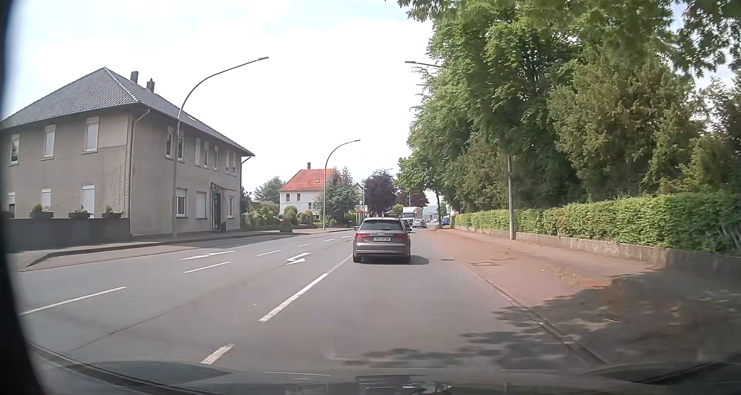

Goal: Follow the waypoints while adhering to traffic rules and regulations

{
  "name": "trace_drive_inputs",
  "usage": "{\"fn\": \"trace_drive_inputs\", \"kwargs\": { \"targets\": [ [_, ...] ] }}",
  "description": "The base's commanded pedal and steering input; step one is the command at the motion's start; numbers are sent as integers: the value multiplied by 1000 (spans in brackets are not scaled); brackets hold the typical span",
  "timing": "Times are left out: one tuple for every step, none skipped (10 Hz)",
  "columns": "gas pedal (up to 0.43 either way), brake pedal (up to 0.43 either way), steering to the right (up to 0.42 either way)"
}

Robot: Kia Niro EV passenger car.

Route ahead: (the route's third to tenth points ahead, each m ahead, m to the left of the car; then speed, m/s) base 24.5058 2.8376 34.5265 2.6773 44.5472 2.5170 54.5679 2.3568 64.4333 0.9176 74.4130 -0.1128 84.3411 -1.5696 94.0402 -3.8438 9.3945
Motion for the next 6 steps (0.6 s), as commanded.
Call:
{"fn": "trace_drive_inputs", "kwargs": {
  "targets": [
    [0,0,-3],
    [0,0,-2],
    [0,0,-3],
    [0,0,-3],
    [0,0,-3],
    [0,0,-3]
  ]
}}
